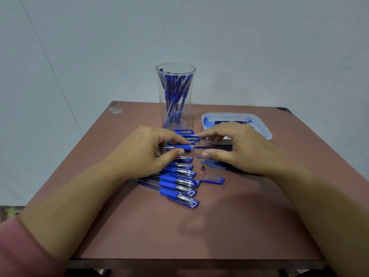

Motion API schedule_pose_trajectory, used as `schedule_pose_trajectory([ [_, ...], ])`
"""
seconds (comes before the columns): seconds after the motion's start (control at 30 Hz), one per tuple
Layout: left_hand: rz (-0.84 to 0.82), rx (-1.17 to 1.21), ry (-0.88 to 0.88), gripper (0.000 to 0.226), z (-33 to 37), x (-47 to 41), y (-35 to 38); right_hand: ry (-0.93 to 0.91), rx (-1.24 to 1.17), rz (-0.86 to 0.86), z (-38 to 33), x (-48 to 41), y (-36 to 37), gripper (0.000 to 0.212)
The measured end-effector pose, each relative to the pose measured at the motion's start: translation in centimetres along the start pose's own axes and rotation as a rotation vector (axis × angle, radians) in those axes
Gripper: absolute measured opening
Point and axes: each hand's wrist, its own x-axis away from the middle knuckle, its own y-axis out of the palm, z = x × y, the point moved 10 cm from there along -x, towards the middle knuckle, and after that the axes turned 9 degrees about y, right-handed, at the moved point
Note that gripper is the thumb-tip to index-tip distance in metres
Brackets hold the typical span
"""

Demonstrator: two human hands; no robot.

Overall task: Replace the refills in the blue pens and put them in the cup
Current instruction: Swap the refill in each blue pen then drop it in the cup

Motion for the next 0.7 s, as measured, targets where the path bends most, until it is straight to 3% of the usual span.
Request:
schedule_pose_trajectory([
  [0.23,0.008,0.004,-0.008,0.020,0.1,0.0,0.0,0.009,-0.009,0.008,0.4,0.2,-0.1,0.011],
  [0.37,0.021,0.020,-0.007,0.020,-0.1,0.0,0.0,-0.011,-0.019,-0.016,0.1,0.2,0.3,0.027],
  [0.6,0.021,0.043,-0.018,0.026,-0.2,0.1,0.0,0.031,-0.069,0.019,0.6,0.2,-0.1,0.009],
  [0.7,0.011,0.039,0.000,0.028,0.0,0.0,0.1,0.018,-0.083,-0.008,0.1,0.2,0.4,0.015],
])
